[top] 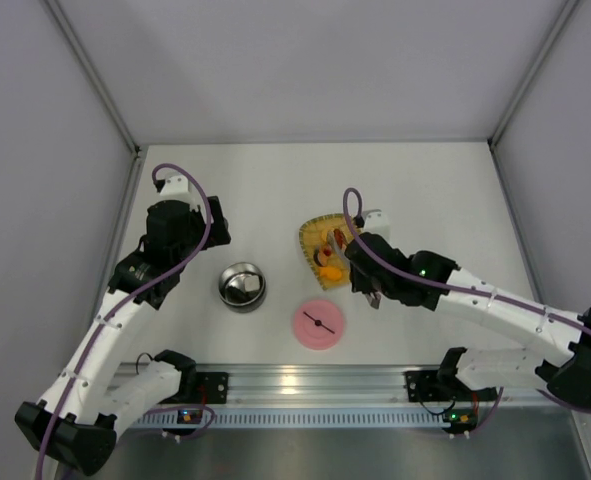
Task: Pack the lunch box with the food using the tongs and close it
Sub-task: Pick up the fake food from the plate, then place the fake food in the packing box, then pick up the fake food from the plate.
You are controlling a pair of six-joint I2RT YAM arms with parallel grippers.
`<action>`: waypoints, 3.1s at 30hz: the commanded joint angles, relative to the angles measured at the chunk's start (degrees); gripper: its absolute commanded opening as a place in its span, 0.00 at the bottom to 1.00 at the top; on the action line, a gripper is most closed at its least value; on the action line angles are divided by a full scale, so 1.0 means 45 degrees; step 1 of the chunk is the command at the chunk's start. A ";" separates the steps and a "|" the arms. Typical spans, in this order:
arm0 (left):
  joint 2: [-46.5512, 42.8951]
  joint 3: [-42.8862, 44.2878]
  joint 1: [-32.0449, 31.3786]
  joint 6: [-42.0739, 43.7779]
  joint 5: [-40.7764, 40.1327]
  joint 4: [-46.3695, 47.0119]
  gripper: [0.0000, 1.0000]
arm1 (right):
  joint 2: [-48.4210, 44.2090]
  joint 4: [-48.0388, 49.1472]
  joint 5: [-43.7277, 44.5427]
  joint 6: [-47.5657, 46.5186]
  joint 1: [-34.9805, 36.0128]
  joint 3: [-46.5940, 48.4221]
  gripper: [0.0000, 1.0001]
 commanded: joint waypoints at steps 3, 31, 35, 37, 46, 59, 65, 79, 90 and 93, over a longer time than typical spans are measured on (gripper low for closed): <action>-0.0044 0.0010 0.0066 -0.0050 -0.0046 0.0180 0.99 | -0.0224 -0.0043 -0.0107 -0.0276 -0.0106 0.0866 0.22; -0.0043 0.0010 0.0085 -0.0069 -0.0104 0.0141 0.99 | 0.5324 0.2361 -0.2003 -0.0334 0.4054 0.5535 0.28; -0.0044 0.0010 0.0085 -0.0069 -0.0065 0.0142 0.99 | 0.5383 0.2361 -0.1945 -0.0334 0.4054 0.5574 0.40; -0.0044 0.0010 0.0085 -0.0050 -0.0065 0.0141 0.99 | 0.5383 0.2362 -0.1944 -0.0334 0.4054 0.5594 0.41; -0.0044 0.0010 0.0085 -0.0069 -0.0085 0.0141 0.99 | 0.5345 0.2030 -0.1459 -0.0432 0.4054 0.5750 0.44; -0.0063 0.0010 0.0085 -0.0069 -0.0007 0.0161 0.98 | 0.1970 0.0331 0.0535 0.0134 0.2064 0.2865 0.46; -0.0044 0.0010 0.0066 -0.0089 0.0071 0.0180 0.98 | 0.1145 0.0582 0.0439 -0.0040 0.0033 0.1416 0.45; -0.0024 0.0010 0.0066 -0.0030 0.0013 0.0180 0.99 | 0.3389 0.1619 0.0068 -0.0686 -0.1414 0.1921 0.45; -0.0024 0.0010 0.0066 -0.0030 -0.0007 0.0161 0.99 | 0.4328 0.2049 -0.0245 -0.0920 -0.1493 0.2410 0.45; -0.0024 0.0010 0.0085 -0.0011 -0.0007 0.0142 0.99 | 0.4484 0.2068 -0.0265 -0.0940 -0.1532 0.2449 0.46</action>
